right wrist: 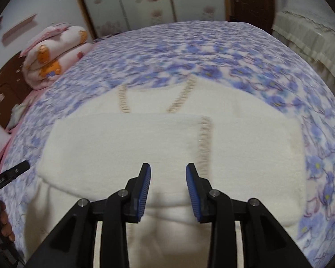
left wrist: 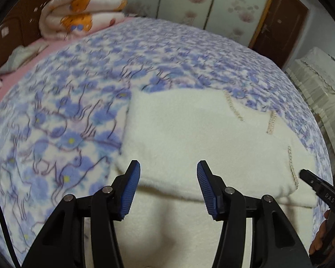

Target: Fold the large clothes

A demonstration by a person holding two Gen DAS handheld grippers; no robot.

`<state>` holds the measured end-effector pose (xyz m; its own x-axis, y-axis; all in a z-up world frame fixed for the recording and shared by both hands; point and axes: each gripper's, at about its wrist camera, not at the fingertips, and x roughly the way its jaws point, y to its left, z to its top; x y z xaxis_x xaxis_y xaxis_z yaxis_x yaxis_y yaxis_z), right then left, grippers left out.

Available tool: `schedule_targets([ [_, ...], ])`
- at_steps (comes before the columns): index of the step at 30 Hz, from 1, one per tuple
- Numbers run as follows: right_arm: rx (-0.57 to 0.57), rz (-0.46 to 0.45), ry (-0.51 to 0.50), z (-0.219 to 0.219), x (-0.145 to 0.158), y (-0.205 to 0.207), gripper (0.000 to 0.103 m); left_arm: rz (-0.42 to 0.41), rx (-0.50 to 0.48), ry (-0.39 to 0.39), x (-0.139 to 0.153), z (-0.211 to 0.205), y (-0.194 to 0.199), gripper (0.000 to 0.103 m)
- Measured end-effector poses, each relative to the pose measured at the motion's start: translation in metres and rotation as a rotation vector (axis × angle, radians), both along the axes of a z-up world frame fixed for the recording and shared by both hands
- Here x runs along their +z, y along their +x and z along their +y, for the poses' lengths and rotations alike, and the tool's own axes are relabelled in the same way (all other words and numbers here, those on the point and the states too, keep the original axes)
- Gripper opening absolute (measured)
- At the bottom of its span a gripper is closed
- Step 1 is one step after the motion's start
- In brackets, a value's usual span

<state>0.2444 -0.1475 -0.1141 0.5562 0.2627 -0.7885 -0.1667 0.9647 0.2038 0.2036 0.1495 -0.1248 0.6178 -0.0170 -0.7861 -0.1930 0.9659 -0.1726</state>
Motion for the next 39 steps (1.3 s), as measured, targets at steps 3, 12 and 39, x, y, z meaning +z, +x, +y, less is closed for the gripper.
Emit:
schedule_targets([
  [3,0.071,-0.015,0.029,0.038,-0.001,0.001,0.033,0.013,-0.064,0.002,0.000,-0.020,0.017,0.052],
  [12,0.161,0.065,-0.065,0.096,-0.050,0.015,0.033,0.130,-0.155,-0.057,-0.052,-0.057,0.070,0.052],
  [39,-0.168,0.058,-0.163,-0.044,-0.041,-0.003,0.047,0.196,-0.228,0.084,-0.060,-0.038,0.060,0.073],
])
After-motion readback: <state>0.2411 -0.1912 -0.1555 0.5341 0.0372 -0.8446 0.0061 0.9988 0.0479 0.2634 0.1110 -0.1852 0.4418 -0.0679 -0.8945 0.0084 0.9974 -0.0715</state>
